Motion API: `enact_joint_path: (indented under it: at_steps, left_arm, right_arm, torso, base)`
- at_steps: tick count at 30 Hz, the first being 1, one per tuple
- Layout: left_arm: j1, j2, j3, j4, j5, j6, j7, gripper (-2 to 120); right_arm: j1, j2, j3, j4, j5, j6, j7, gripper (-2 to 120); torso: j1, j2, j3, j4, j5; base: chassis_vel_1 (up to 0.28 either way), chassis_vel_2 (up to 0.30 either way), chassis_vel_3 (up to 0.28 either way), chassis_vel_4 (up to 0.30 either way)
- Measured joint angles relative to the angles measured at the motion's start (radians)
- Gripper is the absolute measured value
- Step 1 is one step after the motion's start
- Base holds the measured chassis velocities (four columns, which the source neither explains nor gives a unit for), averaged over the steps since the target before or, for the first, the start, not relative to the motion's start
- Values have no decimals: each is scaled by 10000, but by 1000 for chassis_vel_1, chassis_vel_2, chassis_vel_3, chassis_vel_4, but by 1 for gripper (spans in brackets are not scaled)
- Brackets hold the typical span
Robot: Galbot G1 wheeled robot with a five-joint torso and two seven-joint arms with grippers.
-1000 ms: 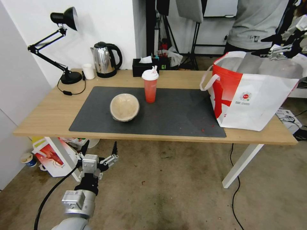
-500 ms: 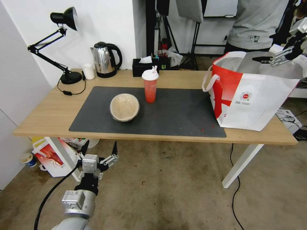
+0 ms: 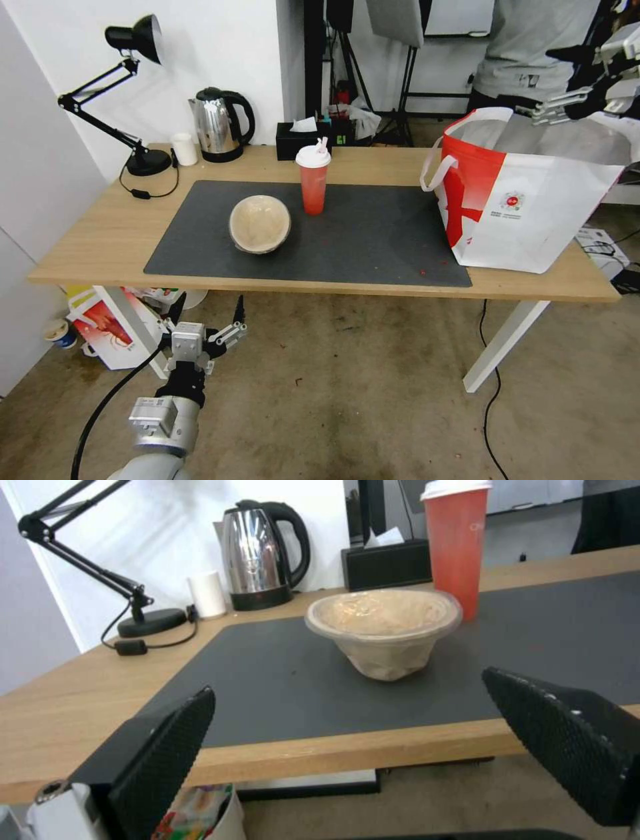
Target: Pick up the trash from the table and place it into the takeout bag.
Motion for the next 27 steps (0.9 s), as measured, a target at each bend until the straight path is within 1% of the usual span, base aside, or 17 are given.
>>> enact_joint_path:
  at_steps: [2,3,7,8,12,13,15,16,19,20,21,23,24,27]
  left_arm:
    - [-1,1,0,0,0,0,0,100]
    - [-1,1,0,0,0,0,0,100]
    - [0,0,1,0,0,0,0,100]
    - [0,0,1,0,0,0,0,100]
    - [0,0,1,0,0,0,0,100]
    - [0,0,1,0,0,0,0,100]
    - [0,0,0,0,0,0,0,100]
    - [0,0,0,0,0,0,0,100]
    - [0,0,1,0,0,0,1,100]
    - [0,0,1,0,0,0,1,100]
    - [0,0,0,0,0,0,0,100]
    - [0,0,1,0,0,0,0,100]
    - [0,0,1,0,0,0,0,100]
    - [-1,0,1,0,0,0,0,100]
  right_arm:
    - [2,475,112,646,-10,102,457,100]
    - [2,475,112,646,-10,102,457,100]
    - [-16,1364,261,1721,-155,269,1145,100]
    - [-16,1364,261,1721,-155,269,1145,100]
    - [-68,2217,415,2496,-368,336,1691,100]
    - [-68,2217,415,2496,-368,336,1691,100]
    - [-108,2779,433,2862,-532,339,2003,100]
    - [-108,2779,433,2862,-532,339,2003,100]
    - [-252,3677,413,3348,-991,401,2511,100]
    - [-252,3677,413,3348,-991,401,2511,100]
    - [-301,3897,396,3468,-1141,439,2632,100]
    - [-453,4620,291,3851,-1726,632,2977,100]
    - [-453,4620,291,3851,-1726,632,2977,100]
    - [-606,5546,221,4319,-2313,832,3374,100]
  torso:
    - [0,1,0,1,1]
    - [0,1,0,1,1]
    - [-1,1,0,0,2]
    - [-1,1,0,0,2]
    - [0,1,0,0,1]
    - [0,1,0,0,1]
    - [0,1,0,0,1]
    - [0,1,0,0,1]
    - [0,0,0,0,3]
    - [0,0,0,0,3]
    - [0,0,0,0,3]
    - [-1,0,1,0,3]
    - [-1,0,1,0,3]
    - [0,0,0,0,2]
  base:
    - [0,0,0,0]
    - [0,0,0,0]
    - [0,0,0,0]
    - [0,0,0,0]
    - [0,0,0,0]
    - [0,0,0,0]
    - [0,0,0,0]
    - [0,0,0,0]
    - [0,0,0,0]
    - [0,0,0,0]
    - [0,0,0,0]
    - [0,0,0,0]
    - [0,0,0,0]
    - [0,0,0,0]
